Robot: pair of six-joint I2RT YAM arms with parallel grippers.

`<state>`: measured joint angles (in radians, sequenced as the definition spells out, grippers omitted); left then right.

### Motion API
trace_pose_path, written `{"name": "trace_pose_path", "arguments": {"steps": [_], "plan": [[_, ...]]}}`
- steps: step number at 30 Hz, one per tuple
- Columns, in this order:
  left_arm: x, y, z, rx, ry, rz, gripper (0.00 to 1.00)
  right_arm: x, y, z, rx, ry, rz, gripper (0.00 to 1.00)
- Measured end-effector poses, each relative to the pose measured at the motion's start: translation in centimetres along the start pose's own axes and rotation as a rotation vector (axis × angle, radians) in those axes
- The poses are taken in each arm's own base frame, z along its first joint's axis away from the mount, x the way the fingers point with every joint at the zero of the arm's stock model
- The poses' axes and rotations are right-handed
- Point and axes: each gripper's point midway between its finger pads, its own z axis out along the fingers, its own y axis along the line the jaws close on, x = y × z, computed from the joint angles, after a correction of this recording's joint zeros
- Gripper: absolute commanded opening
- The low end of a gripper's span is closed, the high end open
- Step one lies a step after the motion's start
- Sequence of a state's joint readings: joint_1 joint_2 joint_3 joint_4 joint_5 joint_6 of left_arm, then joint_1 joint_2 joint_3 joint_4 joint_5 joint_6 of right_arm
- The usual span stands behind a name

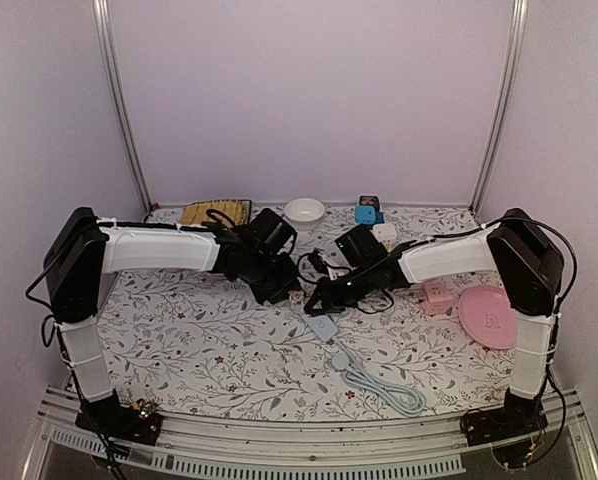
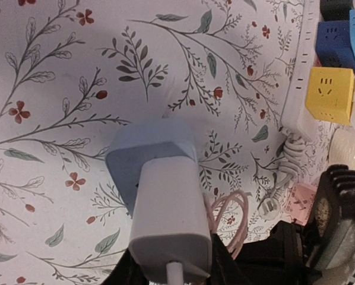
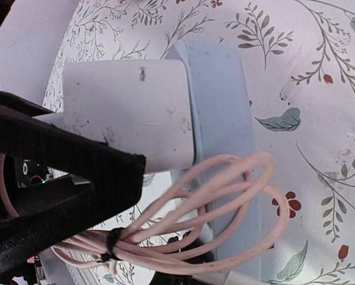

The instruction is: Pull the plug off the socket

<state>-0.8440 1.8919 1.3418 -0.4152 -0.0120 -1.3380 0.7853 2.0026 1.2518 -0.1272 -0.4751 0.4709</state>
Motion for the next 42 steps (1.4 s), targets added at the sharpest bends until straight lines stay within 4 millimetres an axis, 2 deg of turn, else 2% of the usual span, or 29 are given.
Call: {"name": "trace_pose_path", "arguments": {"steps": [5,9,13,21,28,30,35,42], "plan": [[-0.9,-1.9,-0.3,-0.011,-0.023,0.040,0.00,-0.1,-0.3,0.3,0.004,0.008,0.007,0.02],[-1.2,-3.2,-0.1,0.006,-0.044,0.060,0.00,0.8,-1.9,1.1,0.014,0.049,0.047,0.02],[-1.5,-3.0,0.9,0.000,-0.056,0.056,0.00,0.8,-2.4,1.1,0.004,0.066,0.081,0.02],[-1.4,-2.3,1.4,-0.001,-0.034,0.034,0.00,-0.4,-2.0,0.4,-0.028,0.049,0.104,0.03],[0.4,-0.7,2.1,-0.055,0.064,0.045,0.00,-3.4,-1.6,-2.0,-0.010,-0.057,0.077,0.03],[0.8,0.0,2.6,-0.081,0.090,0.045,0.00,-3.5,-1.9,-2.0,-0.003,-0.060,0.082,0.03],[0.7,0.1,2.7,-0.087,0.113,0.042,0.00,-3.3,-2.2,-1.8,-0.001,-0.054,0.087,0.03],[0.6,0.0,2.8,-0.085,0.134,0.033,0.00,-2.5,-1.4,-1.5,-0.053,-0.029,0.081,0.03]]}}
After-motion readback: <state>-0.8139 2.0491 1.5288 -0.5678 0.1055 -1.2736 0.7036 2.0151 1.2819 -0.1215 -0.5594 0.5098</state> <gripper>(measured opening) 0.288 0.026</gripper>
